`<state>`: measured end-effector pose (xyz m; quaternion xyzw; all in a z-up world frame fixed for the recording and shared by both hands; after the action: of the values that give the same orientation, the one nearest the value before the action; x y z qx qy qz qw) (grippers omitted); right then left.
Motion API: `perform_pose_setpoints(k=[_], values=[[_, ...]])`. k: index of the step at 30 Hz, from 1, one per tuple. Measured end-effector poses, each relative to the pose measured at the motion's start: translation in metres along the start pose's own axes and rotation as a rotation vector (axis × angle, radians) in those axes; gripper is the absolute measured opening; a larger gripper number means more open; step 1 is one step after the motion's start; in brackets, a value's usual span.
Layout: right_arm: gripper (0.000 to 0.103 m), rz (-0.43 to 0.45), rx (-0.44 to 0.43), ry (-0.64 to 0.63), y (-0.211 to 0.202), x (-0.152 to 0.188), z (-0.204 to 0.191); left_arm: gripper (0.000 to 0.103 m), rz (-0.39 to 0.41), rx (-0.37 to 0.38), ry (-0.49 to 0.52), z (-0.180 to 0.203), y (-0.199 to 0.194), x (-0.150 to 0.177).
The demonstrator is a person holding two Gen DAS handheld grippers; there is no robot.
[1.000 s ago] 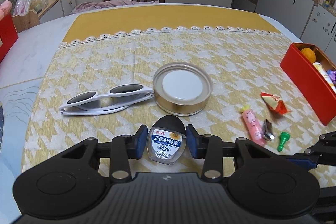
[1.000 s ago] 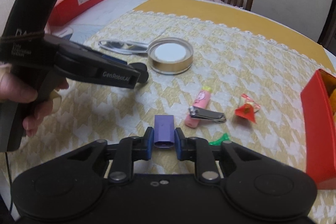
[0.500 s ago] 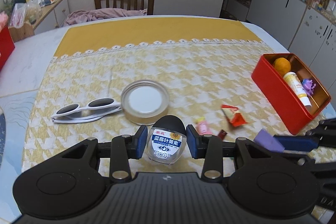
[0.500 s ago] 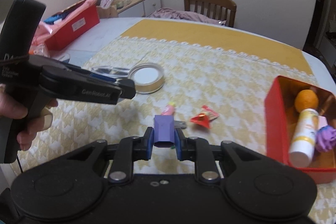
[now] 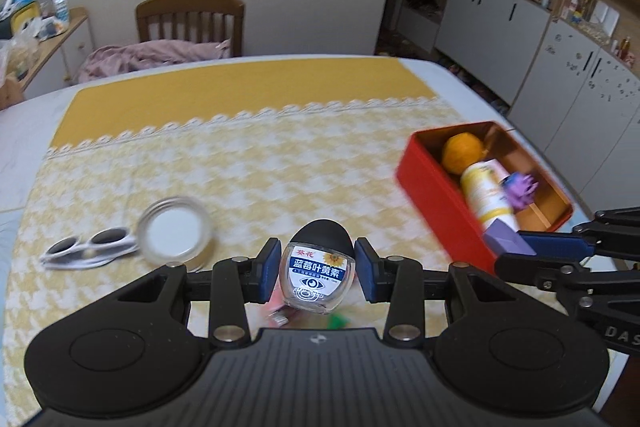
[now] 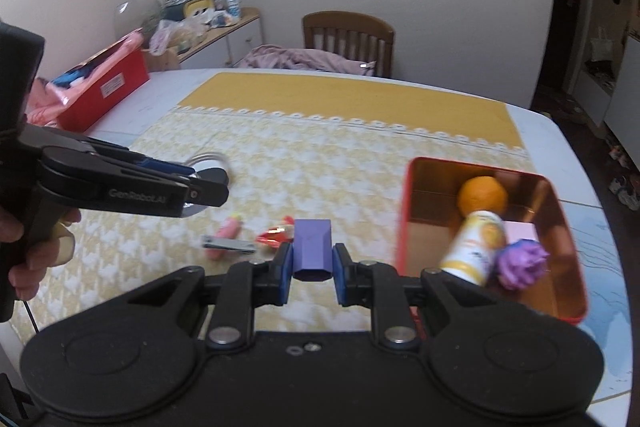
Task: Organize rigid objects
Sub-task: 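Carry the eye-drop bottle and purple eraser over the red tin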
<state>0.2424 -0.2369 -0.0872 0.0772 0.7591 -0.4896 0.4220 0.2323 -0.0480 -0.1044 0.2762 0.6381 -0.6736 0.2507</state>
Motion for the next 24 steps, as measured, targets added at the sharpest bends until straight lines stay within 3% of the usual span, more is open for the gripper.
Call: perform_pose_setpoints(k=[15,24], values=[[0.02,-0.005,0.081,0.051,-0.011,0.007,0.09,0.039,0.016,0.083,0.075,0.092,0.04,-0.047],[0.02,-0.036,0.111,0.062,-0.003,0.011,0.136,0.039,-0.028,0.069,0.118,0.127,0.087,-0.07]])
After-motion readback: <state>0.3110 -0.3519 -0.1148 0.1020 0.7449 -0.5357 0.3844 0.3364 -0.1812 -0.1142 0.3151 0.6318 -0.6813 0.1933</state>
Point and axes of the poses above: each gripper's, at about its wrist camera, not at the fingertips, and y roughly the way its jaws point, z to its right, x to its underside, the point moved 3 cm from there along y, roughly the way its jaws point, and after that the axes turned 7 degrees about y, right-handed, at the moved point
